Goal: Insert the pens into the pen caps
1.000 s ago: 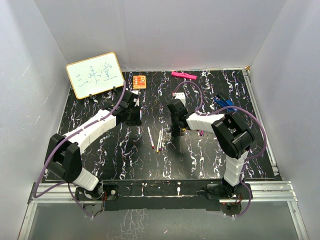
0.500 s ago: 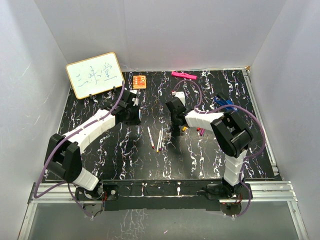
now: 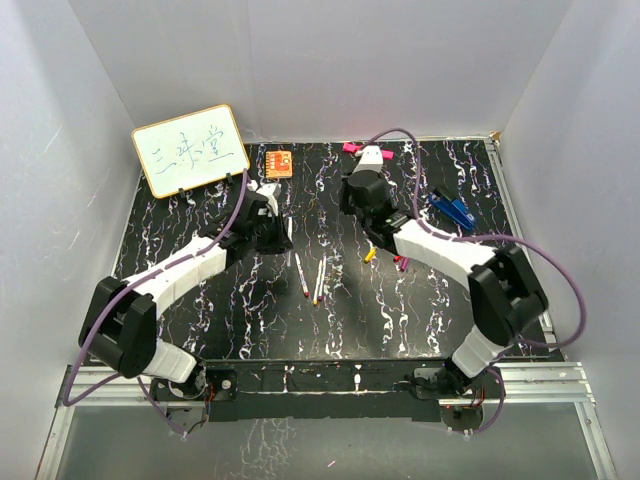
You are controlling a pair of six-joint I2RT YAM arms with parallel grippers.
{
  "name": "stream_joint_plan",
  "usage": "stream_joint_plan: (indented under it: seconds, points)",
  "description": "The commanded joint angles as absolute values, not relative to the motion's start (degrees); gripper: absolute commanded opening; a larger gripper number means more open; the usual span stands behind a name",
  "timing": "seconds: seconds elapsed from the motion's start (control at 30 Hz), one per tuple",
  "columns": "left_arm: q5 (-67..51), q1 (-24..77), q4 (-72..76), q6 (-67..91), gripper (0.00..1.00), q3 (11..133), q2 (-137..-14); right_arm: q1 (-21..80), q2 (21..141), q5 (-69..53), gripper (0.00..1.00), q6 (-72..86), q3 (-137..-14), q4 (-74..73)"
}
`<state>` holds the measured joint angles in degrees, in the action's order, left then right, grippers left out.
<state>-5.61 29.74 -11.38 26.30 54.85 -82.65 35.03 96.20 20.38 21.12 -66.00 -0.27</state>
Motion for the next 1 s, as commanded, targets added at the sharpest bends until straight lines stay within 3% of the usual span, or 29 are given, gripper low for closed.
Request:
stream_joint_plan:
  seconds: [0.0, 0.17, 0.4, 0.97]
  points:
    - [-11.5, 30.8, 1.9, 27.4, 0.0, 51.5, -79.7, 34.8, 88.6, 17.6, 0.0, 18.2, -58.9, 19.6]
    - [-13.2, 34.5, 10.6, 27.4, 0.0, 50.5, -81.5, 34.6, 81.5, 13.0, 0.0, 17.2, -48.1, 37.1]
    - [-15.4, 39.4, 24.5, 27.1, 0.0, 48.0, -81.9, 34.5, 77.0, 8.5, 0.0, 19.2, -41.5, 46.6]
    - [-15.0, 41.4, 24.3, 26.6, 0.0, 50.1, -83.5, 34.5, 75.2, 8.2, 0.0, 23.5, -37.9, 51.1]
